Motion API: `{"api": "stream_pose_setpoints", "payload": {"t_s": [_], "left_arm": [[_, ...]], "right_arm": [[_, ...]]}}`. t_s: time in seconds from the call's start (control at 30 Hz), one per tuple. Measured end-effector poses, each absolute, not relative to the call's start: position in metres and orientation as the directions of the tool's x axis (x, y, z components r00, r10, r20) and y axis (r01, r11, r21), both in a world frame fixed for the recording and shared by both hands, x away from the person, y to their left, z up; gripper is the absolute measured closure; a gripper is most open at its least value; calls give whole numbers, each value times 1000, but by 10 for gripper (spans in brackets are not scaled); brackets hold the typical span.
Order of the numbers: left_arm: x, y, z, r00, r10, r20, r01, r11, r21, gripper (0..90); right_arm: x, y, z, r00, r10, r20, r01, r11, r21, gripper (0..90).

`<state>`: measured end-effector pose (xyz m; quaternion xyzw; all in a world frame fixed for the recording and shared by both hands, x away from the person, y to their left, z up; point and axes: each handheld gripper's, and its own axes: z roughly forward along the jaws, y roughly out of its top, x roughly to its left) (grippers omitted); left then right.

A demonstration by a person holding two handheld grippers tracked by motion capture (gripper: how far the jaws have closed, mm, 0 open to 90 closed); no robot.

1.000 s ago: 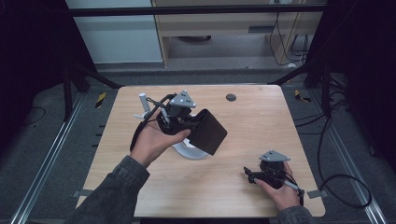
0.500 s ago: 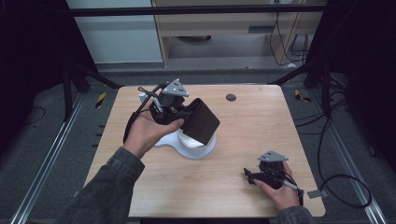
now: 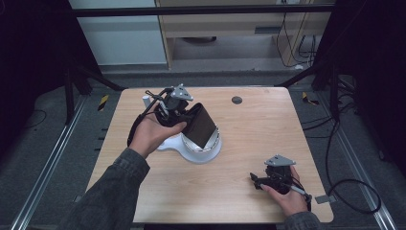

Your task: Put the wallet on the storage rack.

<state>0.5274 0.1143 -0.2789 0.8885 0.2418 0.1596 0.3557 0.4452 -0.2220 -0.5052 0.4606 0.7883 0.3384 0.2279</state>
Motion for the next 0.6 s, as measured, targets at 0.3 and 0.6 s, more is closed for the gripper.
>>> {"api": "stream_pose_setpoints", "payload": {"t_s": [0.3,0.6], "left_arm": [[536,111,-292,836,542,87,338,-633,696,795],[546,104,-307,839,540,60,363,-639,678,795]], "right_arm": [[445,-222,-505,-473,880,-49,572,348,742,75],[445,-221,-505,-475,879,-48,573,350,741,75]]}}
